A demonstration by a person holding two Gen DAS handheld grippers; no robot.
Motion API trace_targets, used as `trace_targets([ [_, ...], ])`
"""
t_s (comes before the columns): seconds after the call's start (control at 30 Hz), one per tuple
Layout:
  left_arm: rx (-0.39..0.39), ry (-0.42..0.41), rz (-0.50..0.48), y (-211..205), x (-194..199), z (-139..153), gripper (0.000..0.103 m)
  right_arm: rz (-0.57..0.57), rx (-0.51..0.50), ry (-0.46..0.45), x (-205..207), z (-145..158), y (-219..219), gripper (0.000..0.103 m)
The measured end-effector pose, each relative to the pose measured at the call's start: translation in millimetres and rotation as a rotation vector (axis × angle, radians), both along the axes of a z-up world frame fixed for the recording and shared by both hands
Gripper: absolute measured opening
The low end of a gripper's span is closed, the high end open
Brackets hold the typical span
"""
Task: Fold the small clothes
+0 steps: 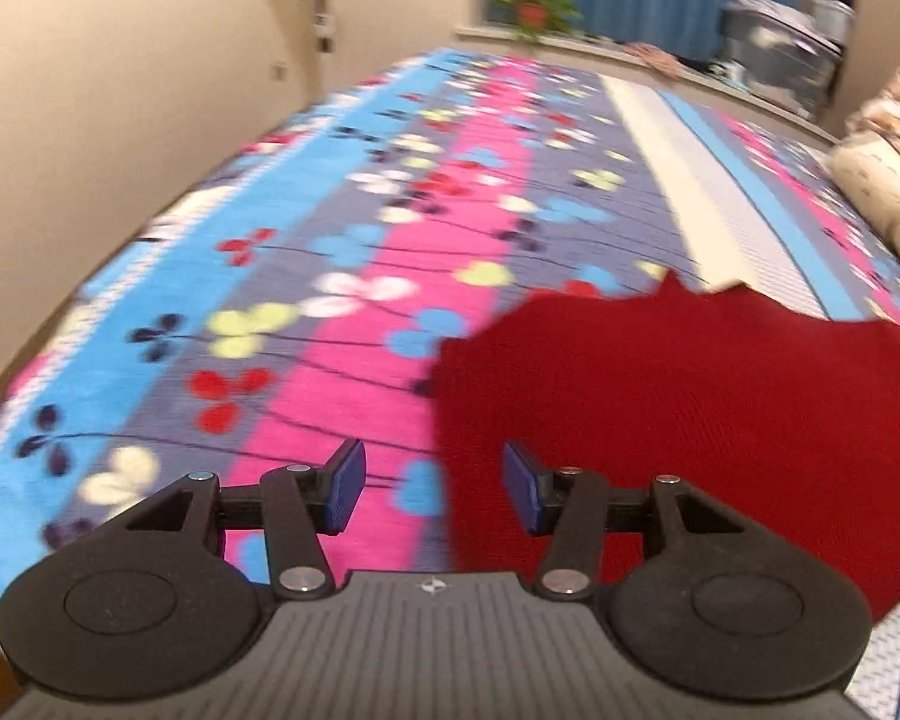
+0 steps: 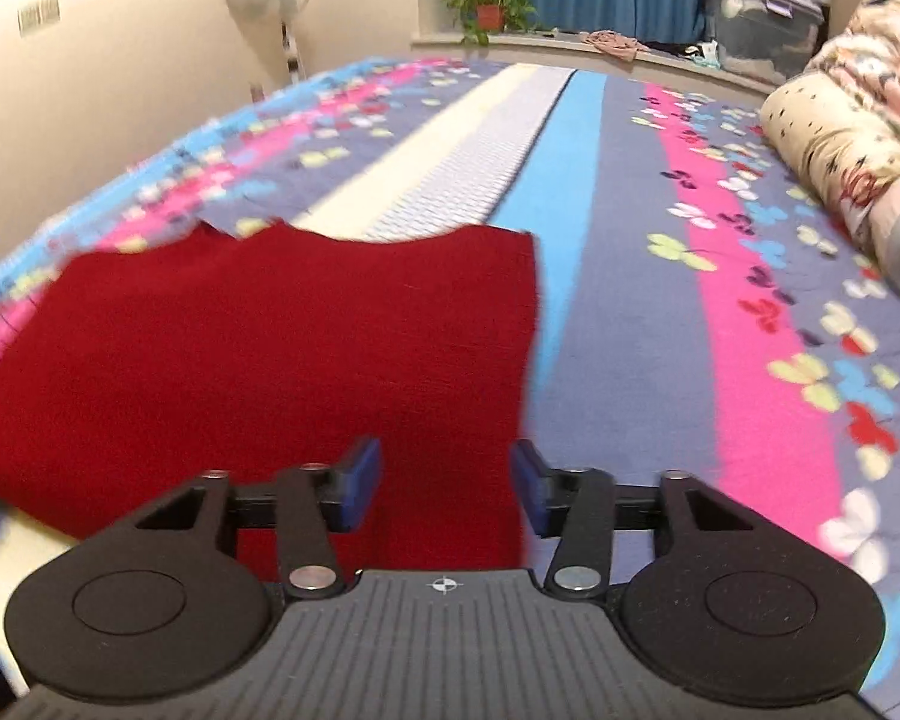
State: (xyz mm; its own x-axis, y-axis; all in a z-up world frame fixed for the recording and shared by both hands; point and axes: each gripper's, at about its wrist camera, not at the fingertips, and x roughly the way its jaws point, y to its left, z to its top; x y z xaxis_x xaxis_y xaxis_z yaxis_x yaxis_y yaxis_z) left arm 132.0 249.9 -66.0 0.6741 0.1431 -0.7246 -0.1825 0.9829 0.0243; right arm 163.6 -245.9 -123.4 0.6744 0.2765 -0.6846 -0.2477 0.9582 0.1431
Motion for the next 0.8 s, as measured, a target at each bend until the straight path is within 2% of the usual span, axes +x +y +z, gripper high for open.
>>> trace_targets([
  [0.07,-0.012,-0.007,0.038,21.1,-4.9,2.2,0.056,-0.002,0.039,-0.002,-5.4,3.8,16.4,0.018],
  [0.2,0.026,-0.013,0.088,56.8,-17.3,0.7,0.056,0.031,0.084,-0.024,-19.1,10.3,65.6,0.017],
  [0.37,0.107,-0.078,0.172,90.9,-59.9,10.4,0.056,0.084,0.155,-0.033,-33.3,11.1,142.5,0.018],
  [0.5,0.018,-0.204,0.286,121.7,-119.7,40.5,0.057,0.134,0.177,-0.053,-47.7,6.8,212.5,0.019],
  [0.6,0.025,-0.327,0.350,124.9,-173.7,60.7,0.057,0.167,0.161,-0.081,-60.5,2.2,258.1,0.036],
  [0.67,0.025,-0.441,0.373,123.3,-205.3,72.6,0.063,0.203,0.151,-0.083,-66.1,-3.4,285.6,0.048],
  [0.7,0.027,-0.481,0.382,122.5,-215.4,75.1,0.069,0.231,0.148,-0.078,-68.4,-7.3,299.1,0.050],
  [0.8,0.052,-0.528,0.378,122.3,-228.3,76.2,0.072,0.308,0.132,-0.042,-73.1,-21.6,334.2,0.069],
])
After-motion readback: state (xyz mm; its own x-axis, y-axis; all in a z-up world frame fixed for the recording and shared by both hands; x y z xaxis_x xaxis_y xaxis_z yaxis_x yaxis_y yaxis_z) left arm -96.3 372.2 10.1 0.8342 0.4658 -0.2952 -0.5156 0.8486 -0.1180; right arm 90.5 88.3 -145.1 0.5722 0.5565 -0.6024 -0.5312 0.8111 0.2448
